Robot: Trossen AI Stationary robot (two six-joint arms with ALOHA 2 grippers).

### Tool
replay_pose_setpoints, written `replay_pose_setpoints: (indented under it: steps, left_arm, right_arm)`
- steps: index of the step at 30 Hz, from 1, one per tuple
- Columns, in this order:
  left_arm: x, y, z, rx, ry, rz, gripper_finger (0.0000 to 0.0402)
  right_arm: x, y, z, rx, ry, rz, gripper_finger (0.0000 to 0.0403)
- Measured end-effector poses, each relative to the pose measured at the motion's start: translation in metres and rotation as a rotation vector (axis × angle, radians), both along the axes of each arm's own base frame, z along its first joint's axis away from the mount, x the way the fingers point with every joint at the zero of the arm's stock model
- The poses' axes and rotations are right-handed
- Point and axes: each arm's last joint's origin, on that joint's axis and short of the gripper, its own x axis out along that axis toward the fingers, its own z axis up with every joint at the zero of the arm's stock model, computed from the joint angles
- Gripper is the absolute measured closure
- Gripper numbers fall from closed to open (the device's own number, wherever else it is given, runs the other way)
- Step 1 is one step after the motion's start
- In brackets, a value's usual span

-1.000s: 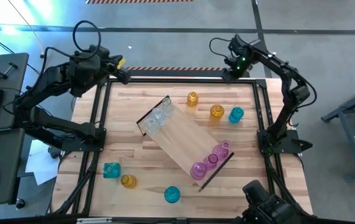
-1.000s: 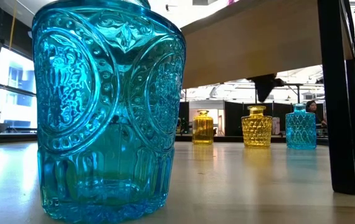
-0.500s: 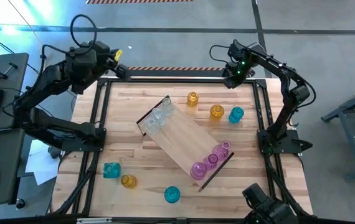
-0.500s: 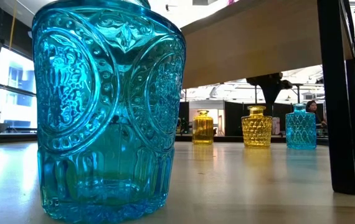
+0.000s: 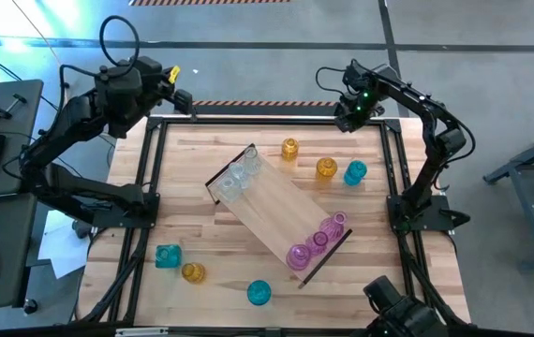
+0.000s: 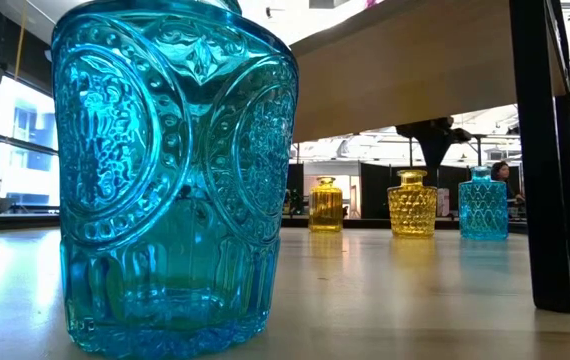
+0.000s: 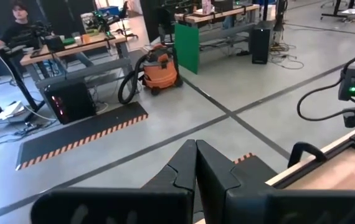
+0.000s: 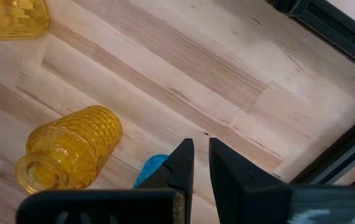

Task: Sort vases onto shelf
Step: Put the top right yellow flower vase on the shelf

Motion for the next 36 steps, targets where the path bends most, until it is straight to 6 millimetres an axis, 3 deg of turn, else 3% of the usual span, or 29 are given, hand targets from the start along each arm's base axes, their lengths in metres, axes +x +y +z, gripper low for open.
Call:
replay_pose_setpoints:
  steps: [36]
  left_arm:
    - [0.002, -0.001, 0.0, 0.016, 0.055, -0.091, 0.0401]
  right_arm:
    - [0.008, -0.013, 0.001, -0.135, -0.082, 0.0, 0.037]
